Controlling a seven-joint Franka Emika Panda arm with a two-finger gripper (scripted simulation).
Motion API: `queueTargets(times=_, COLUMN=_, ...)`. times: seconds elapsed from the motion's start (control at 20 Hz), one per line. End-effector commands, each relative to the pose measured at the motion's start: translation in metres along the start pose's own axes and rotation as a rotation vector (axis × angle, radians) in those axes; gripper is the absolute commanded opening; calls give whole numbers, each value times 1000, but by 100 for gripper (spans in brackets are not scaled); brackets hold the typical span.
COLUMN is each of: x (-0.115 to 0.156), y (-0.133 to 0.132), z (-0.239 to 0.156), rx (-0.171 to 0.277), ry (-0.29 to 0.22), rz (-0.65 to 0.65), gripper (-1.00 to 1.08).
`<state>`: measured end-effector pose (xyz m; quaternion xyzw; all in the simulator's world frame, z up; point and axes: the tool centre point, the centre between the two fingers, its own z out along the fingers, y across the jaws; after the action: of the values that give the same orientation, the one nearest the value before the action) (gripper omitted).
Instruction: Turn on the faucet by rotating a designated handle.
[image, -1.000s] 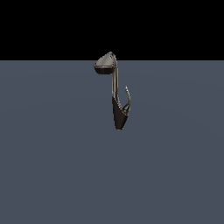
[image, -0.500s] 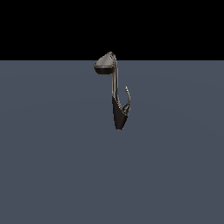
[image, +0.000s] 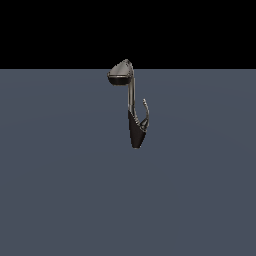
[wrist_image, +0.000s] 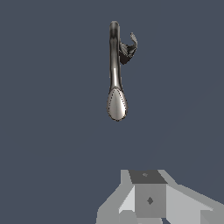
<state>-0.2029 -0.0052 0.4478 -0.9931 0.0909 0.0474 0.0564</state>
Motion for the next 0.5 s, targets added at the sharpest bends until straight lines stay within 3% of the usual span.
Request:
queueTargets(times=0.0, x=13, y=-4, z=5, rx=34, ry=-15, rz=51, gripper=-100)
queueTargets(times=0.45, x=77, y=-15, z=32, rx=183, ry=-91, rz=303, gripper=-100)
